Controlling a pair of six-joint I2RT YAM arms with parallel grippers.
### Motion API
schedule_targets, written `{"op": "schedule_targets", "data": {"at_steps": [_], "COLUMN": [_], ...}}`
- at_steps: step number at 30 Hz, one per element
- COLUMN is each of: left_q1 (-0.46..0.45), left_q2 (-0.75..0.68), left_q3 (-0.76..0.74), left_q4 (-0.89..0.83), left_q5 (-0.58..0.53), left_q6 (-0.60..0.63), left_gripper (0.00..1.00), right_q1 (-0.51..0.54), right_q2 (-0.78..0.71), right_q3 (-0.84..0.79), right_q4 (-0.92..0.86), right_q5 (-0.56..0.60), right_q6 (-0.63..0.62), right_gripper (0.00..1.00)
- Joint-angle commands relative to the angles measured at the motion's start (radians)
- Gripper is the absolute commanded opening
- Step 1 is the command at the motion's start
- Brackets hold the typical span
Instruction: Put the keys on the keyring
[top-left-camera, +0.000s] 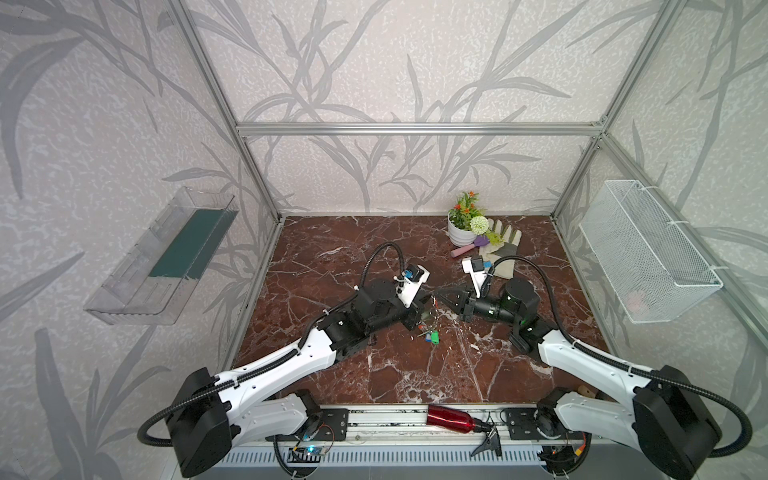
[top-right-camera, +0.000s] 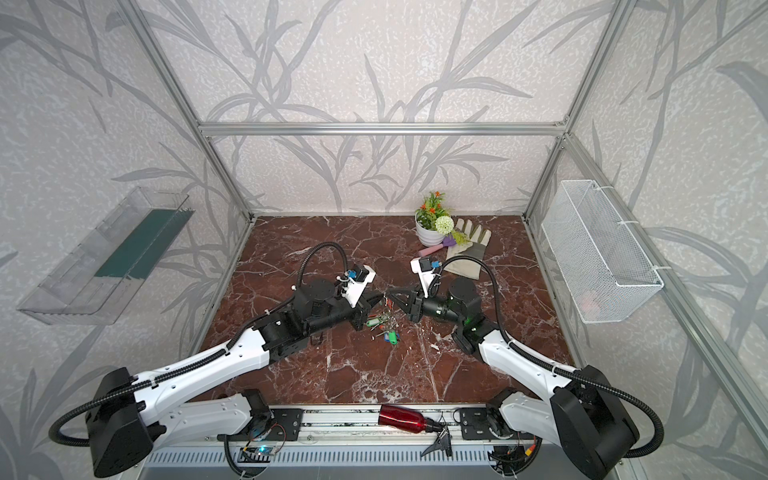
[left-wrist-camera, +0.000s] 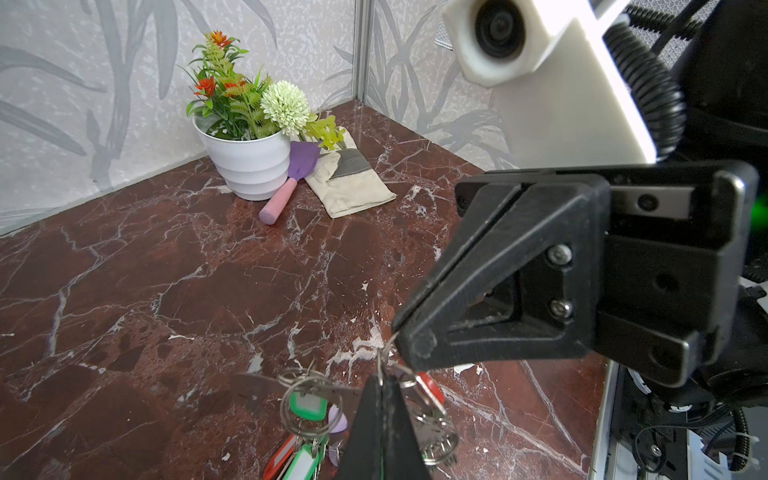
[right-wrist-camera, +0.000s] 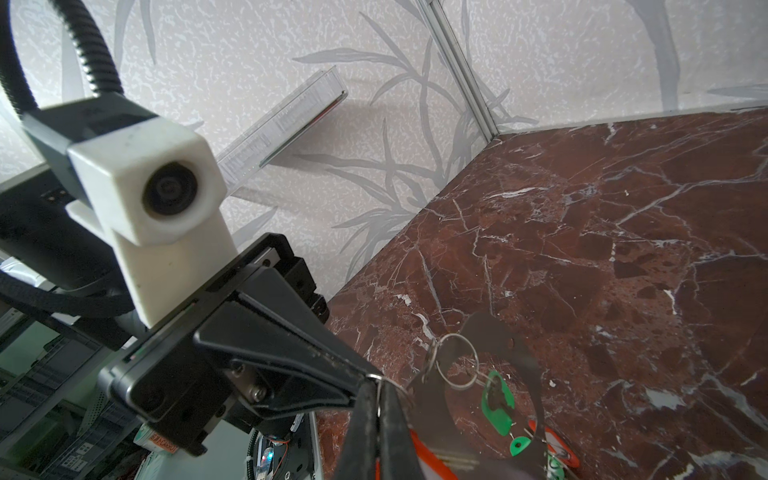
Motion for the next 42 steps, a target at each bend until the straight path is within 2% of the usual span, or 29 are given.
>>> {"op": "schedule_targets", "data": {"at_steps": [1,10,29,42], "left_q1": [-0.005,-0.006,-0.007,-0.006], "left_q2": [-0.021,-0.015,-0.037,-0.045], "left_q3": [0.03,0.035,0.008,-0.018], "left_q4": [0.043,0.018,0.017,0.076], "left_q5": [0.028,0.046,0.032,-0.001], "left_q6": [-0.017,-0.011,-0.001,0.007], "left_gripper": [0.0,0.0,0.0,0.0], "right_q1": [0.022,0.026,-0.005,-0.005], "right_q2": [0.003,0.006,-0.049,-0.029], "right_q3": [0.023,0.032,0.021,0.024], "right_q4": [0.037,0.03,-0.103,-0.144], "right_q5": [-0.012,-0.035,0.113,0.144], "right_q6": [-0.014,-0.029,-0.048,-0.033], "right_gripper": [0.0,0.0,0.0,0.0]}}
